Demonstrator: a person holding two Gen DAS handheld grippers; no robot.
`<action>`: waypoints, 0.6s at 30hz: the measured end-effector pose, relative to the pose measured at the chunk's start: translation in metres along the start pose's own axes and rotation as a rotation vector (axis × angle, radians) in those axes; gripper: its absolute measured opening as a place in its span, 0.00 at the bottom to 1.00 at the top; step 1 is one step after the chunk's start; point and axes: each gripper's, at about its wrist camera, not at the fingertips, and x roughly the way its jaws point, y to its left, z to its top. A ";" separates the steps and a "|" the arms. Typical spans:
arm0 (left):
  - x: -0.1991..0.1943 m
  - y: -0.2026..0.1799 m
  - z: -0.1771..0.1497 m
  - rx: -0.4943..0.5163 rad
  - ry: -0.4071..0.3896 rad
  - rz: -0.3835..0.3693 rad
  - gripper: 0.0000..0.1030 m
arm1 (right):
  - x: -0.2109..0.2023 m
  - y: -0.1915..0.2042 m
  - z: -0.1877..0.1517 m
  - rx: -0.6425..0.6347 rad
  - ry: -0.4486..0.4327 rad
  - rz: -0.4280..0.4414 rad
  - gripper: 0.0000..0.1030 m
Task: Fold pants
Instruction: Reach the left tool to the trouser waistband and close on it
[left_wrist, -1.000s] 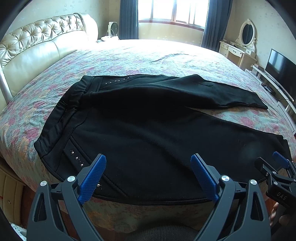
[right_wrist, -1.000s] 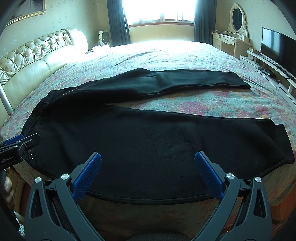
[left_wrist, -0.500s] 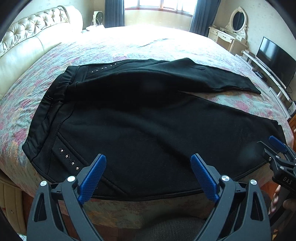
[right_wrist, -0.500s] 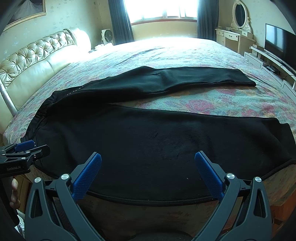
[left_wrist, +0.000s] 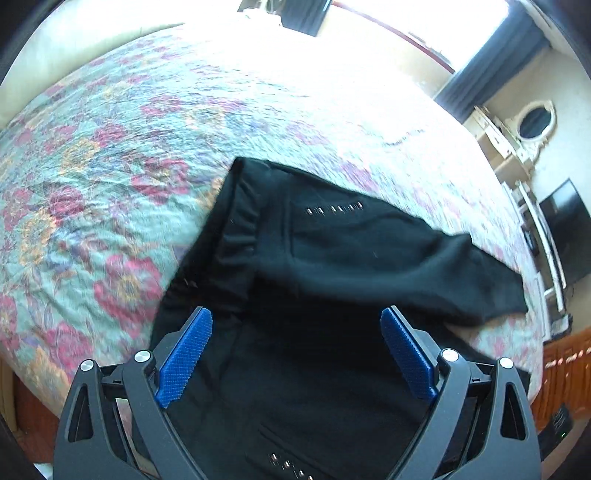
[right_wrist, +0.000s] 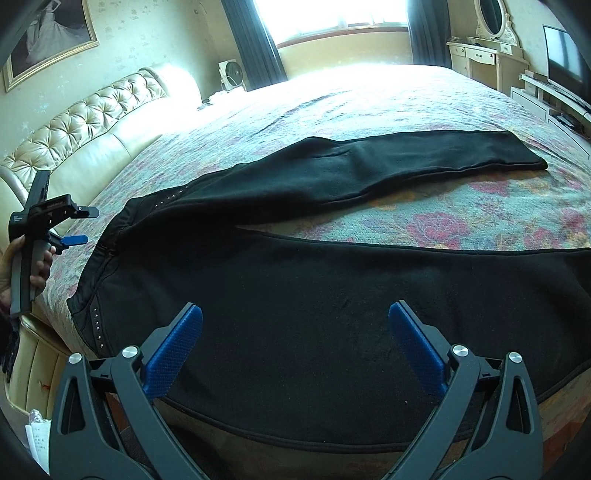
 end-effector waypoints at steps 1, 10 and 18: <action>0.009 0.014 0.016 -0.036 0.010 -0.029 0.89 | 0.003 0.000 0.003 -0.001 0.004 0.004 0.98; 0.103 0.069 0.090 -0.141 0.173 -0.083 0.89 | 0.029 -0.001 0.021 -0.017 0.023 0.015 0.98; 0.118 0.043 0.109 0.018 0.129 -0.120 0.89 | 0.054 -0.011 0.029 0.001 0.065 0.048 0.98</action>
